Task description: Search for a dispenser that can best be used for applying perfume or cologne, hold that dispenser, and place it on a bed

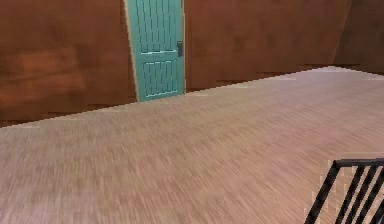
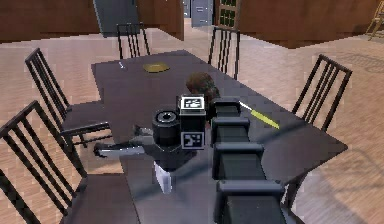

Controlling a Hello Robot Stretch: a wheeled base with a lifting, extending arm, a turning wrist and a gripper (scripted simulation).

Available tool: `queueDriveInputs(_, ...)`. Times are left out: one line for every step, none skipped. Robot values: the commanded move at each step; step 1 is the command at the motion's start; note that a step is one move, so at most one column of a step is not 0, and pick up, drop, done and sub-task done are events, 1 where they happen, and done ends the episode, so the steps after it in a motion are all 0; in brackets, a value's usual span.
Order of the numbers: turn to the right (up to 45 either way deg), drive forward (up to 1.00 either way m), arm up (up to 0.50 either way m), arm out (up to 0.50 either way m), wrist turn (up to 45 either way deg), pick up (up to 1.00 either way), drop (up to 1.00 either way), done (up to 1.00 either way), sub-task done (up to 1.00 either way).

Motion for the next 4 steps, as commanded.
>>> queueDriveInputs(0.0,0.00,0.00,0.00,27.0,0.00,0.00,0.00,0.00)
queueDriveInputs(0.0,0.00,-0.30,0.00,0.0,0.00,0.00,0.00,0.00)
queueDriveInputs(0.0,0.00,0.00,0.00,0.0,1.00,0.00,0.00,0.00)
queueDriveInputs(0.0,0.00,0.10,0.00,0.0,0.00,0.00,0.00,0.00)
